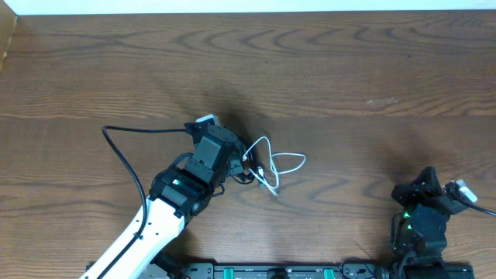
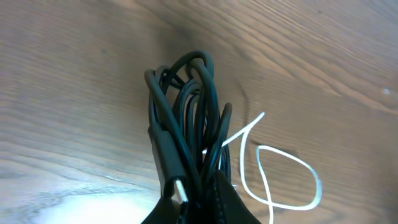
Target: Untangle cables
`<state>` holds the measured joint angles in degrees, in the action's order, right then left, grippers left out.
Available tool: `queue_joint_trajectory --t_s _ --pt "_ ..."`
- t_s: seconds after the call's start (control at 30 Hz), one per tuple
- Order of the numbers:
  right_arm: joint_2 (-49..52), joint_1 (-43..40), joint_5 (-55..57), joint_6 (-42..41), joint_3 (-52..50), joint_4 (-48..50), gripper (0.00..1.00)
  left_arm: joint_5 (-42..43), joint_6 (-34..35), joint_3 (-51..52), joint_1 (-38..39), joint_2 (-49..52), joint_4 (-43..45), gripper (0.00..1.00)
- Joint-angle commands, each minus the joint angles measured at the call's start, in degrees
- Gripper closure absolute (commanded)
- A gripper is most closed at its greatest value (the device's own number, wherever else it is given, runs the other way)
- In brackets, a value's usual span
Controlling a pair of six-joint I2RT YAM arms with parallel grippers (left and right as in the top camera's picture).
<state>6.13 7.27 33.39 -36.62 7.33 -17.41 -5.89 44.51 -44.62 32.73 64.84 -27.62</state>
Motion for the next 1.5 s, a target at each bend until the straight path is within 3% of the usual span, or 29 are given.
queue_joint_trajectory --t_s 0.0,0.13,0.27,0.33,0.47,0.63,0.73,0.9,1.1,1.27,1.47 --pt "-0.2 0.2 -0.2 -1.7 0.2 -0.2 0.99 -3.7 0.4 -0.7 -0.2 -0.1 0.4 0.92" --pt "-0.2 0.2 -9.7 -5.0 0.2 -0.1 0.99 7.9 0.4 -0.7 -0.2 -0.1 6.0 0.92" --pt "-0.2 0.2 -11.9 -4.9 0.2 0.5 0.97 25.1 -10.5 -0.7 -0.2 -0.1 15.6 0.93" --pt "-0.2 0.2 -12.0 -4.9 0.2 0.6 0.97 27.5 -12.9 -0.7 -0.2 -0.1 17.8 0.92" --pt "-0.2 0.2 -17.9 -4.9 0.2 3.0 0.91 28.0 -14.1 -0.7 -0.1 -0.1 20.0 0.93" --pt "-0.2 0.2 -33.7 -5.7 0.2 7.4 0.75 28.0 -14.1 -0.7 -0.1 -0.1 20.0 0.92" --pt "-0.2 0.2 -42.9 -12.0 0.2 8.7 0.71 28.7 -14.5 -0.7 -0.1 -0.1 20.4 0.93" --pt "-0.2 0.2 -54.4 -21.6 0.2 7.5 0.68 35.5 -22.4 -0.7 -0.1 -0.1 22.4 0.93" --pt "-0.2 0.2 -59.8 -31.0 0.2 6.0 0.67 39.8 -22.4 -0.7 -0.1 -0.1 25.2 0.92" --pt "-0.2 0.2 -63.8 -45.3 0.2 5.9 0.56 41.5 -22.5 -0.7 -0.1 -0.1 28.4 0.93" --pt "-0.2 0.2 -63.7 -47.2 0.2 5.8 0.57 42.8 -22.4 -0.7 0.3 -0.1 28.4 0.92"
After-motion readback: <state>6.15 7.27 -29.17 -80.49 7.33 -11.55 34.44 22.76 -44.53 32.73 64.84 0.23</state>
